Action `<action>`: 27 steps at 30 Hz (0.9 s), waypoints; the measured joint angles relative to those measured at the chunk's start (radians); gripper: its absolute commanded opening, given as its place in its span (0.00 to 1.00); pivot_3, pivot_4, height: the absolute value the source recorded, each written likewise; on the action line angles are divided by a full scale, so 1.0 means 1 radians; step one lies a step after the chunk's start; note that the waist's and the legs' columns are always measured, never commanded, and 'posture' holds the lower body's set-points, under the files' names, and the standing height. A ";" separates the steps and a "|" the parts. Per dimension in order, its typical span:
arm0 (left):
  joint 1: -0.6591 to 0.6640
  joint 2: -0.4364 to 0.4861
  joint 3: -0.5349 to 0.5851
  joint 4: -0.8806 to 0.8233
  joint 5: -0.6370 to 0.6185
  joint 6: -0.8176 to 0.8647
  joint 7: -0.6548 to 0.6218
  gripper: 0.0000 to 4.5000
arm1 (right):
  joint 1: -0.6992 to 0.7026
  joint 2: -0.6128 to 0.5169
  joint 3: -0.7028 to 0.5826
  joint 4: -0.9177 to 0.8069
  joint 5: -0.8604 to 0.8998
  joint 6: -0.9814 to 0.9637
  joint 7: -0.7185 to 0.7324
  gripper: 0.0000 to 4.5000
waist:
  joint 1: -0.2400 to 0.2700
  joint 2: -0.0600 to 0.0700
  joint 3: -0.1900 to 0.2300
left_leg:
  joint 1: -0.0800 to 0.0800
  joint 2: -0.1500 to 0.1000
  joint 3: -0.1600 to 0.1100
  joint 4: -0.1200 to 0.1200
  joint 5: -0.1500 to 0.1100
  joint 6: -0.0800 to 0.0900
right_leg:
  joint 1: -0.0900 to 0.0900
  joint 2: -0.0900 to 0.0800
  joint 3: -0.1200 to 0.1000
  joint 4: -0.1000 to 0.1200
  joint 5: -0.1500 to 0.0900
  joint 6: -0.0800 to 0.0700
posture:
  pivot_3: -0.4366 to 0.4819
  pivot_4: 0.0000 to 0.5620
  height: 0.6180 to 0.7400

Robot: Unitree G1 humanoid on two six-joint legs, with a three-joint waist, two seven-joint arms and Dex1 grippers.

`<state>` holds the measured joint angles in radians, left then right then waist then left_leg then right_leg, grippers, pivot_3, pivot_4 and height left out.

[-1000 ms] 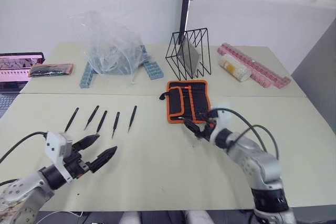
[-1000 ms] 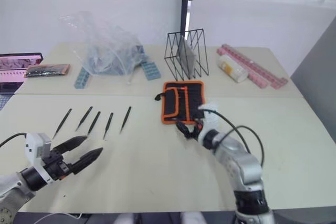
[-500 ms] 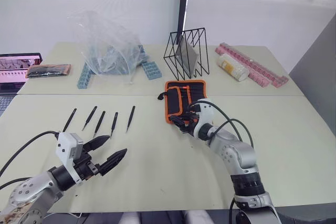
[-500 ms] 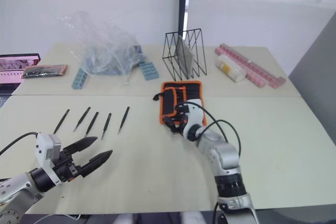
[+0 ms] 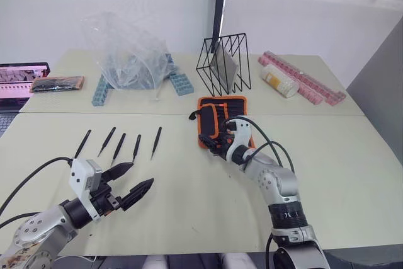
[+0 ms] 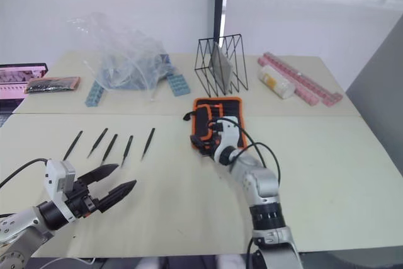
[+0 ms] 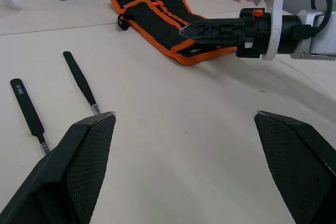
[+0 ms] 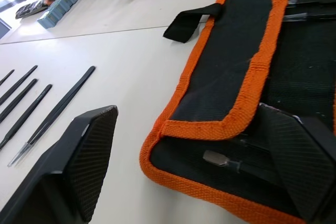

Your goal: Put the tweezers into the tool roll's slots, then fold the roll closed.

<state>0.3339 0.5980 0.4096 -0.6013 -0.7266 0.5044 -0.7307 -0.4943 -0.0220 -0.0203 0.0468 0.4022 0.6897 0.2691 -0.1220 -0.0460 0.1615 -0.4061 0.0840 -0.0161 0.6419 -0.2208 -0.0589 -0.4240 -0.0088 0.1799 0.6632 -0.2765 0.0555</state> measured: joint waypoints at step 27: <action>-0.033 0.001 -0.041 0.003 0.000 0.001 0.020 1.00 | 0.020 -0.190 0.057 -0.084 -0.016 -0.042 0.177 0.01 | 0.002 0.002 0.001 | -0.001 0.000 -0.004 0.000 0.000 0.000 | 0.001 0.000 -0.003 0.000 0.000 -0.001 | 0.48 0.27 0.84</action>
<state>0.3005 0.5992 0.3685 -0.5986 -0.7267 0.5052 -0.7110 -0.4746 -0.2118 0.0371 -0.0376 0.3858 0.6480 0.4466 -0.1197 -0.0439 0.1628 -0.4073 0.0836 -0.0204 0.6420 -0.2205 -0.0593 -0.4234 -0.0088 0.1765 0.6632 -0.2769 0.0547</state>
